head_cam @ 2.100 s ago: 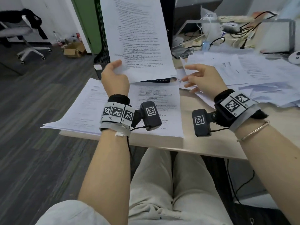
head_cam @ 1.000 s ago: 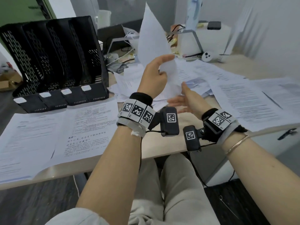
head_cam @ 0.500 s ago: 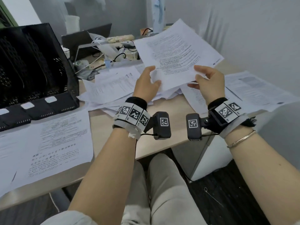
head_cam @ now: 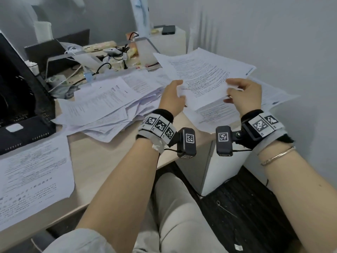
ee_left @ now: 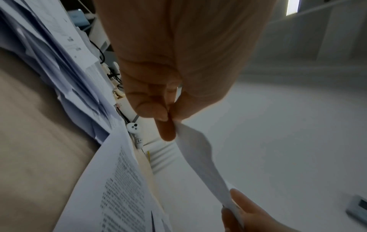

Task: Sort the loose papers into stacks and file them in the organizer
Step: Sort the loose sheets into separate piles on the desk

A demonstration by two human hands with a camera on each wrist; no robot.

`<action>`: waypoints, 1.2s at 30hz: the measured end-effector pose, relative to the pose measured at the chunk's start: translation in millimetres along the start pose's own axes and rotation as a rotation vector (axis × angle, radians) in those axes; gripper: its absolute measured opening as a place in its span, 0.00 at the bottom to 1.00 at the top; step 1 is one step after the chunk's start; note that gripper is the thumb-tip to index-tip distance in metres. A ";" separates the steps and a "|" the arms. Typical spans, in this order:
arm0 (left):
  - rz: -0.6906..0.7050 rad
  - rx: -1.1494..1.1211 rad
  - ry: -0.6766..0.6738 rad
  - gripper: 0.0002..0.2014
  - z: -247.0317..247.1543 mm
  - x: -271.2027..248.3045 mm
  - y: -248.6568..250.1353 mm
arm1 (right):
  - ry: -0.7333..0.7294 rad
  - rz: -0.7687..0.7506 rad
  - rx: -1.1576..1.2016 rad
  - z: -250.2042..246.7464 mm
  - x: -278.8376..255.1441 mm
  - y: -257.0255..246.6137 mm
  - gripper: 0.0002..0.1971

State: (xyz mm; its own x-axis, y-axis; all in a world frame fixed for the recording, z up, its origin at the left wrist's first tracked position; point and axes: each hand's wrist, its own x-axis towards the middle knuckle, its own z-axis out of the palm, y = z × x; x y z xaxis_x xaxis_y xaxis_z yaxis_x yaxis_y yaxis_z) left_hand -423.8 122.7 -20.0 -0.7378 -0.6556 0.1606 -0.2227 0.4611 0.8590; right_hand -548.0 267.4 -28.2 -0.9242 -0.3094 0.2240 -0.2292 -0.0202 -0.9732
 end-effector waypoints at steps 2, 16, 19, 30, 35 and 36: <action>-0.006 0.013 -0.038 0.20 10.5 0.3 -1.0 | 0.023 0.004 -0.036 -9.4 -0.8 5.0 0.18; -0.227 0.020 -0.270 0.32 59.6 -18.4 -14.7 | 0.102 0.012 -0.422 -31.4 -0.5 21.9 0.17; -0.263 0.129 -0.256 0.33 53.7 -18.6 -21.7 | 0.086 0.030 -0.451 -23.9 -6.5 17.6 0.15; -0.218 0.021 -0.017 0.16 -33.1 -18.9 -39.6 | -0.169 -0.029 -0.317 56.5 -25.8 -2.1 0.12; -0.254 -0.048 0.140 0.06 -86.1 -21.8 -58.3 | -0.291 -0.070 -0.294 106.8 -40.1 -6.6 0.11; -0.265 -0.066 0.172 0.04 -96.3 -23.2 -61.8 | -0.321 -0.078 -0.293 117.2 -43.6 -7.3 0.11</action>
State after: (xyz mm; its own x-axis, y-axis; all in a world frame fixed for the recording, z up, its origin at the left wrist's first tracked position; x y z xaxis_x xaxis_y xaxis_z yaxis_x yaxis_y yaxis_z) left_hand -331.6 51.9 -30.0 -0.5397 -0.8418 0.0023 -0.3468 0.2248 0.9106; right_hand -470.2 169.6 -36.9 -0.7694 -0.5983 0.2240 -0.4146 0.2009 -0.8875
